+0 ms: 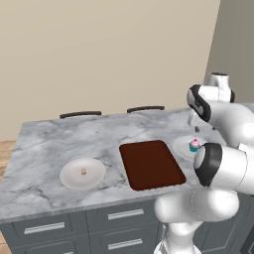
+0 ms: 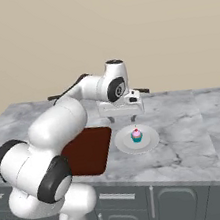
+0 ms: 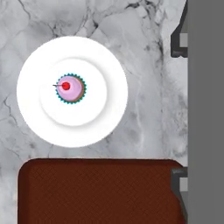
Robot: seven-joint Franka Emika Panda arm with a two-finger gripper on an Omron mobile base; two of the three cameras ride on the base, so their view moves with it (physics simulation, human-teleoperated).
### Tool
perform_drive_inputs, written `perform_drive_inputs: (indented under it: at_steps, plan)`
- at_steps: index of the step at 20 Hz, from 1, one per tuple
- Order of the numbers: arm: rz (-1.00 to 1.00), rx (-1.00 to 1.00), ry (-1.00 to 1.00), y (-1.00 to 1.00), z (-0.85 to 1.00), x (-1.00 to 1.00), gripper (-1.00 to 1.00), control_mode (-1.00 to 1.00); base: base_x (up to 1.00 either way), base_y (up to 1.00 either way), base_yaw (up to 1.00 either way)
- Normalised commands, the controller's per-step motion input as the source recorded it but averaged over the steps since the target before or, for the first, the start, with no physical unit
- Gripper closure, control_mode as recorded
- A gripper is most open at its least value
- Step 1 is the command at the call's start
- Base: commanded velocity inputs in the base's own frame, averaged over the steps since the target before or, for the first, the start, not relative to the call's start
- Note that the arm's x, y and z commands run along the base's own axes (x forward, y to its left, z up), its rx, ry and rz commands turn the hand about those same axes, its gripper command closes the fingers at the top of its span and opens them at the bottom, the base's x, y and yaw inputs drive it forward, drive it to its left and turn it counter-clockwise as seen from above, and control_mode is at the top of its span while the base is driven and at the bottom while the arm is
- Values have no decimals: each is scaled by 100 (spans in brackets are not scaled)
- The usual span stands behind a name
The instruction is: Move the dessert items from the plates to the tray.
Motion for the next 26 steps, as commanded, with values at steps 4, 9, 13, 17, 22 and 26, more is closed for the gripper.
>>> perform_drive_inputs:
  at_steps: [4, 9, 13, 17, 22, 26]
  plan:
    - [-2, 1, 4, -1, -49, 14, -100, -100, 0, 0, 0]
    - [0, 3, 0, -10, -39, 17, -100, -100, 0, 0, 0]
    - [0, 2, -2, -4, -20, 35, -100, -100, 0, 0, 0]
    - [0, 0, -3, 0, -3, 34, -100, -100, 0, 0, 0]
    - [0, 0, 0, -7, 0, 21, -100, -100, 0, 0, 0]
    - [0, 0, 0, -22, -16, 39, -100, -100, 0, 0, 0]
